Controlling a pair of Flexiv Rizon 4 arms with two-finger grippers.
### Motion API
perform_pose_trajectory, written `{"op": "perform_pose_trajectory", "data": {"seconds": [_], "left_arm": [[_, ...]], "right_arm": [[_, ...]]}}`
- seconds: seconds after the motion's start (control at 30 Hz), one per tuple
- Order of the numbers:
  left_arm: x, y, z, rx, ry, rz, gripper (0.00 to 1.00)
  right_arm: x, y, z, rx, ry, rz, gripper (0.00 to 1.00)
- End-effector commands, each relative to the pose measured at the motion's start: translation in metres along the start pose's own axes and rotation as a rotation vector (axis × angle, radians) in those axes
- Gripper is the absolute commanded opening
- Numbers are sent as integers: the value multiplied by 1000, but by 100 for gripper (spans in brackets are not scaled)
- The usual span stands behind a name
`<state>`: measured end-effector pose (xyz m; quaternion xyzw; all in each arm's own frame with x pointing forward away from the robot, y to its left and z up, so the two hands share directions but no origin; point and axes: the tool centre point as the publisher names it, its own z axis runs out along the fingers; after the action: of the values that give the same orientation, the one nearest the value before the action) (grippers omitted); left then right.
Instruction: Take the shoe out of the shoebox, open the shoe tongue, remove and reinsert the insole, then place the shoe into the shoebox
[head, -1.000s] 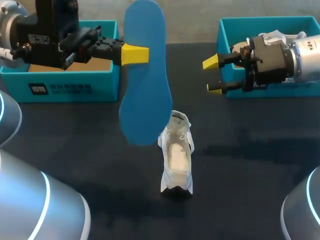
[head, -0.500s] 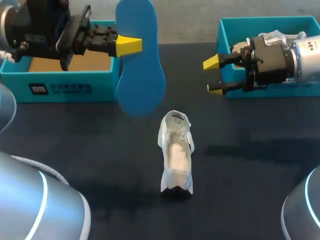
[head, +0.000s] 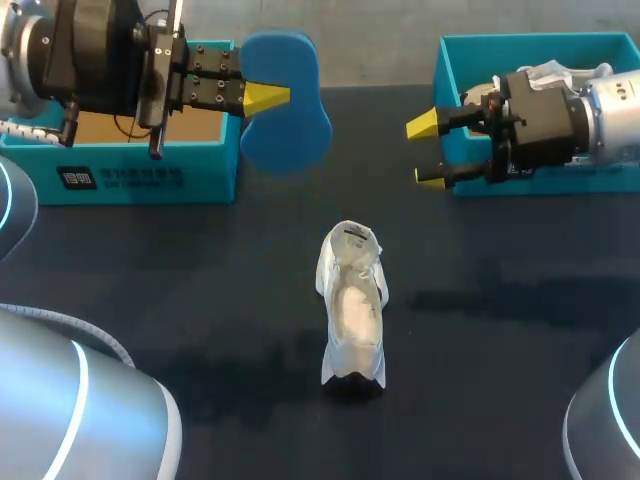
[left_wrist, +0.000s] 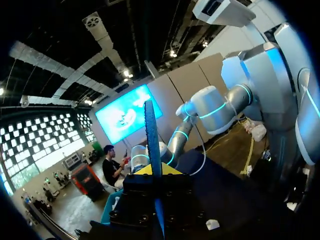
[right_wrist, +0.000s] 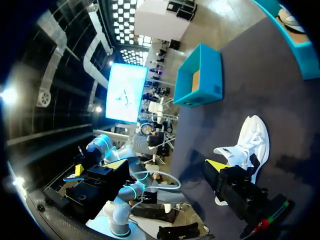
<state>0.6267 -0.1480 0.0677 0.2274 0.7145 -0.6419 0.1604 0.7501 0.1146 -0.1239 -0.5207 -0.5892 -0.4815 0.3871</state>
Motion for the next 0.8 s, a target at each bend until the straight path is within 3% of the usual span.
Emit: {"op": "perform_pose_trajectory", "data": {"seconds": [0.03, 0.13, 0.37, 0.4, 0.5, 0.67, 0.8], "left_arm": [[0, -6, -2, -24, 1, 43, 0], [0, -6, -2, -24, 1, 43, 0], [4, 12, -6, 39, 39, 424, 0], [5, 18, -4, -28, 45, 477, 0], [6, 33, 0, -64, 33, 604, 0], [7, 45, 8, -41, 27, 794, 0], [12, 52, 12, -79, 68, 911, 0]], "right_arm": [[0, 0, 2, -2, 0, 0, 100], [0, 0, 2, -2, 0, 0, 100], [0, 0, 2, -2, 0, 0, 100], [0, 0, 2, -2, 0, 0, 100], [0, 0, 2, -2, 0, 0, 100], [0, 0, 2, -2, 0, 0, 100], [0, 0, 2, -2, 0, 0, 100]]}}
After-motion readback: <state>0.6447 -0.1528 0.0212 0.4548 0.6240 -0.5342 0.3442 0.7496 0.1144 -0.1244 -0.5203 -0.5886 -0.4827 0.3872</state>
